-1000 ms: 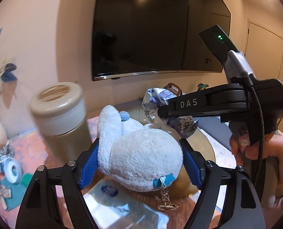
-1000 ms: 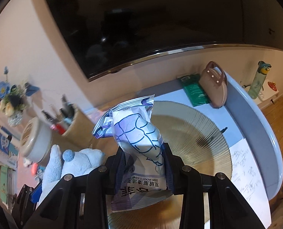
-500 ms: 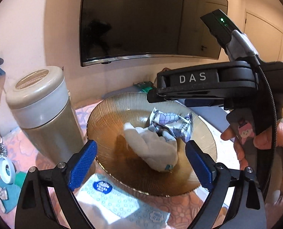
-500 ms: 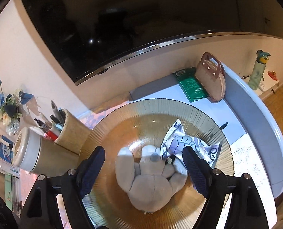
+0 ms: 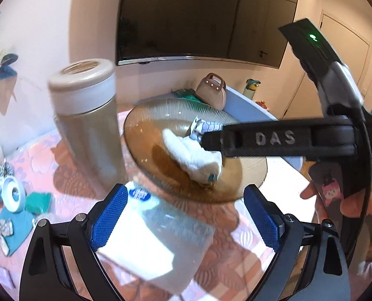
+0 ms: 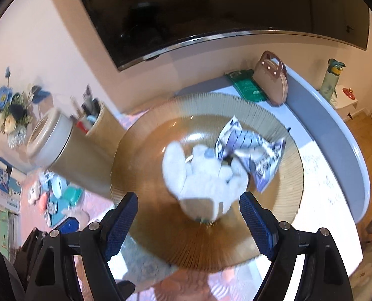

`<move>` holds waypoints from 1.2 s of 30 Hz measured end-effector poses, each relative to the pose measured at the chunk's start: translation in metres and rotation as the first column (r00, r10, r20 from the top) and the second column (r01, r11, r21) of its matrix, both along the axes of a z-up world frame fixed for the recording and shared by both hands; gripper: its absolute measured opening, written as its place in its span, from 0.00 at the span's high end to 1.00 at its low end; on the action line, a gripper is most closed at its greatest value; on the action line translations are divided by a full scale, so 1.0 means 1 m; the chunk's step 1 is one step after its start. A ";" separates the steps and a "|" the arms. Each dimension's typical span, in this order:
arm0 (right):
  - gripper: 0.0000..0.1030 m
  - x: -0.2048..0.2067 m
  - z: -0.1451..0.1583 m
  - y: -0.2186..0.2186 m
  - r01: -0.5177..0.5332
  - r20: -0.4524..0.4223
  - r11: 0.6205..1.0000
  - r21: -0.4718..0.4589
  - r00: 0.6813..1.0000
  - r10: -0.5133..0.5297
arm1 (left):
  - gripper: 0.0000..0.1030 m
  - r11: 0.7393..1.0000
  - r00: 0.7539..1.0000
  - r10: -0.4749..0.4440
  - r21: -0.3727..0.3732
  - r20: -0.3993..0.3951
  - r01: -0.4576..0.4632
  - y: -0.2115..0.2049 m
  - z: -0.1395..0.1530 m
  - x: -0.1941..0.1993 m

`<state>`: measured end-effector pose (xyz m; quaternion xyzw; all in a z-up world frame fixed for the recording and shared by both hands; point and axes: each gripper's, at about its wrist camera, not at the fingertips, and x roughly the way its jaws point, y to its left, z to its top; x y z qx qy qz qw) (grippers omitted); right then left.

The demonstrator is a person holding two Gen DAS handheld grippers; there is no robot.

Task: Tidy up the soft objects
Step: 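Open both tools to drop the bunny and snack bag into the bowl, then move both open tools back over the desk items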

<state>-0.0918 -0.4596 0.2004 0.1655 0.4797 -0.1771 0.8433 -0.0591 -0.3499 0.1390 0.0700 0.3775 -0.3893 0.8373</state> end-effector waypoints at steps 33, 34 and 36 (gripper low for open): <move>0.20 0.040 -0.045 0.220 -0.254 0.211 0.934 0.251 0.956 0.203 | 0.09 0.834 0.848 0.529 0.180 0.006 -0.522 0.317 -0.055 0.058; 0.20 0.042 -0.050 0.222 -0.249 0.214 0.935 0.255 0.957 0.196 | 0.09 0.825 0.839 0.545 0.182 -0.004 -0.535 0.326 -0.061 0.061; 0.20 0.046 -0.061 0.223 -0.231 0.217 0.936 0.265 0.960 0.175 | 0.09 0.815 0.825 0.564 0.178 -0.026 -0.551 0.338 -0.072 0.064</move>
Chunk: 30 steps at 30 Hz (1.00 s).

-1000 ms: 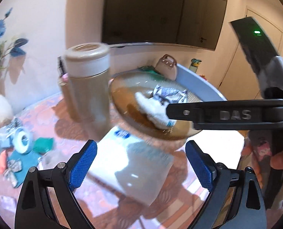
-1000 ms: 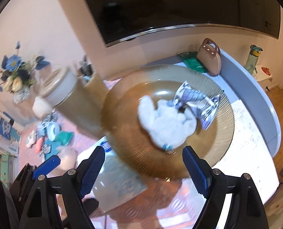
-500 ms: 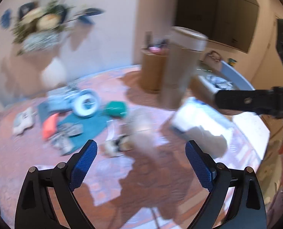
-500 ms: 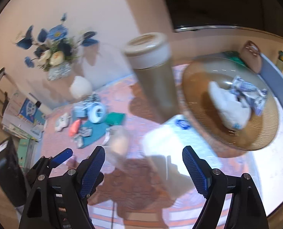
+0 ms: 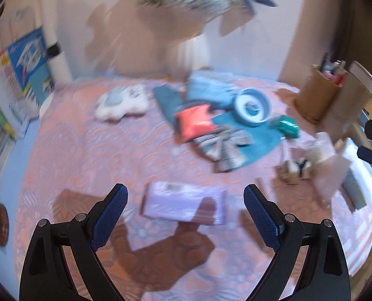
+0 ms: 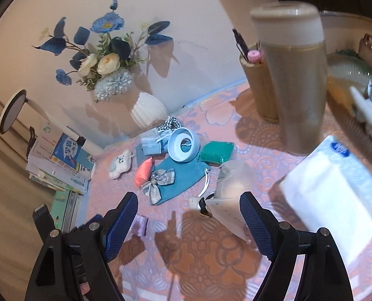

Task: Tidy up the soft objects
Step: 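Move both open tools back over the desk items, then grasp the purple wet-wipe pack with the left tool while the right tool grasps the white translucent bag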

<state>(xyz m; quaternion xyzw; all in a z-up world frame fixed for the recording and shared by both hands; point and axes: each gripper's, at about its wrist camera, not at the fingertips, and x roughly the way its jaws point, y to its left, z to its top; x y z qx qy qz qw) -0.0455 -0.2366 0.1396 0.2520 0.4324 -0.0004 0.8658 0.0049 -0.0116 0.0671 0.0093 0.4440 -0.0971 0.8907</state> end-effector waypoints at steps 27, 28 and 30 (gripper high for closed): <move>0.20 0.007 -0.096 -0.008 0.212 0.146 0.976 -0.056 0.968 -0.202 | 0.04 0.998 0.998 -0.054 0.036 0.044 0.053 -0.002 -0.049 -0.004; 0.20 0.007 -0.097 -0.010 0.212 0.147 0.976 -0.041 0.968 -0.204 | 0.04 0.998 0.997 -0.053 0.039 0.060 0.051 -0.003 -0.046 -0.005; 0.20 0.006 -0.097 -0.011 0.212 0.154 0.977 -0.029 0.967 -0.205 | 0.04 0.997 0.993 -0.069 0.024 0.092 0.067 -0.003 -0.042 -0.009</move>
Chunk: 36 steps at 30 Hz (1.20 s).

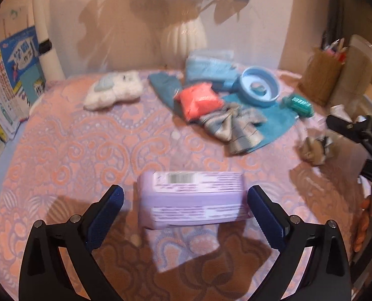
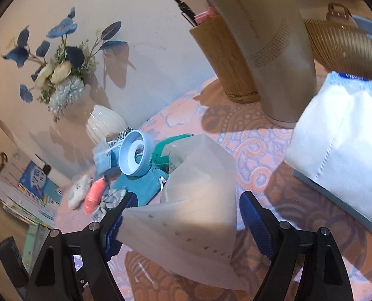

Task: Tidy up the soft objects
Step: 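Grasp the purple wet-wipe pack with the left tool while the right tool grasps the white translucent bag, then carry the wipe pack and white bag with both tools over the glass bowl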

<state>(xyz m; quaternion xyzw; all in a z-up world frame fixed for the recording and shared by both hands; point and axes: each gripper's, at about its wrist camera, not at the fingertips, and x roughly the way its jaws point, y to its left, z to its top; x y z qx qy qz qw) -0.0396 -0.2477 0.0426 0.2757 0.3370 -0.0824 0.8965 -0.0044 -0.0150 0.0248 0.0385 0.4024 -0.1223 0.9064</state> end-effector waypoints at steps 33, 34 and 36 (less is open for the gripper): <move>0.59 -0.016 0.009 0.000 -0.036 0.094 0.999 0.034 0.995 0.033 | 0.29 0.997 0.999 -0.032 -0.066 0.011 0.032 0.004 0.002 -0.002; 0.59 -0.016 0.009 0.000 -0.037 0.095 0.999 0.033 0.995 0.034 | 0.29 0.998 1.000 -0.029 -0.064 0.010 0.029 0.004 0.002 -0.001; 0.59 -0.016 0.010 0.001 -0.048 0.096 0.998 0.031 0.994 0.045 | 0.29 0.998 1.000 -0.026 -0.053 0.008 0.027 0.003 0.001 -0.001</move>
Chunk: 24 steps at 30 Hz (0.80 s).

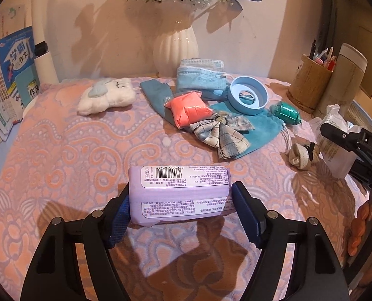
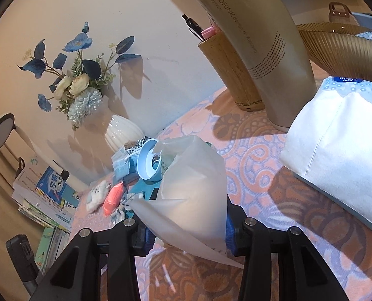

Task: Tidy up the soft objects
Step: 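Carry the wipe pack and white bag with both tools over the glass bowl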

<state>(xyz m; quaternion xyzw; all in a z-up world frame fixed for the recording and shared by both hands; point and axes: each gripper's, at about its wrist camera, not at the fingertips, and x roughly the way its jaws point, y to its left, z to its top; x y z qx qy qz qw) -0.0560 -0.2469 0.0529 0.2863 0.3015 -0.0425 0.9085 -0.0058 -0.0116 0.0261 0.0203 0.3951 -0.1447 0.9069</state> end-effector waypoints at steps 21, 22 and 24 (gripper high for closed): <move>0.59 -0.014 0.046 0.004 -0.185 0.004 0.982 -0.034 0.983 0.185 | 0.29 0.999 0.997 0.026 -0.045 -0.072 -0.030 -0.037 0.020 -0.012; 0.59 -0.016 0.050 0.004 -0.194 0.000 0.980 -0.051 0.981 0.194 | 0.29 0.998 0.997 0.021 -0.057 -0.076 -0.025 -0.041 0.022 -0.012; 0.59 -0.020 0.057 0.000 -0.206 -0.001 0.977 -0.063 0.979 0.206 | 0.29 0.997 0.997 0.008 -0.071 -0.074 -0.013 -0.050 0.026 -0.013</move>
